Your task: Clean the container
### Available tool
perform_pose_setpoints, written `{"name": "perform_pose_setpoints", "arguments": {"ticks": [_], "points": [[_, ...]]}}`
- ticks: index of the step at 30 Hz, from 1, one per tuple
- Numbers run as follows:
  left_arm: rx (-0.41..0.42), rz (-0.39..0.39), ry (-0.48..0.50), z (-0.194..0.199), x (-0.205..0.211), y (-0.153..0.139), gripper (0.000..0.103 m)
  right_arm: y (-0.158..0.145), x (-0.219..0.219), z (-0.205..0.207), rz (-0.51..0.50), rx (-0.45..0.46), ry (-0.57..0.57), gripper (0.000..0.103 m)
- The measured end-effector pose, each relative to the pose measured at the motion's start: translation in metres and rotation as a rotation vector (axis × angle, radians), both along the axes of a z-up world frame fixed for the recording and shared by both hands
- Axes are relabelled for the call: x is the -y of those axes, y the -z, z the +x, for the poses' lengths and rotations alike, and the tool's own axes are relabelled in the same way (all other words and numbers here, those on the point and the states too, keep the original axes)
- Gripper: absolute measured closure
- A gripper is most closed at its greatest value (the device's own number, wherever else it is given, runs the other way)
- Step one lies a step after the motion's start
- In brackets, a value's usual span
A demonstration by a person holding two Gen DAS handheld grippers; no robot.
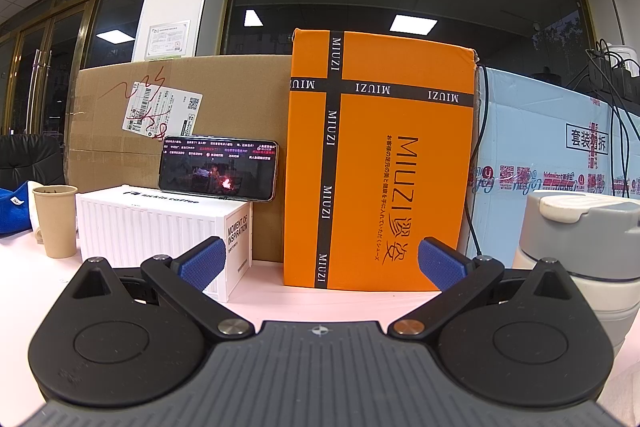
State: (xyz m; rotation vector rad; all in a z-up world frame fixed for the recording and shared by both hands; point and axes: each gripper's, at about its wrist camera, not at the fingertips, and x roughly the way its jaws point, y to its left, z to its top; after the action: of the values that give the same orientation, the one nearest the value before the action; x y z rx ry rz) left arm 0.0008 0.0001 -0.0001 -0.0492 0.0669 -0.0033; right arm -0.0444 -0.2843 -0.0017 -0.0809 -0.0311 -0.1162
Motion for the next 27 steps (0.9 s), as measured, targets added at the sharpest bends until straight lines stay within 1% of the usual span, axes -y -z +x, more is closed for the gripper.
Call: {"name": "perform_pose_setpoints", "arguments": {"ticks": [27], "points": [[-0.004,-0.005,0.003,0.0017,-0.0017,-0.0006,0.000,0.0006,0.0012,0.0006,0.001,-0.001,0.000,0.000]]}}
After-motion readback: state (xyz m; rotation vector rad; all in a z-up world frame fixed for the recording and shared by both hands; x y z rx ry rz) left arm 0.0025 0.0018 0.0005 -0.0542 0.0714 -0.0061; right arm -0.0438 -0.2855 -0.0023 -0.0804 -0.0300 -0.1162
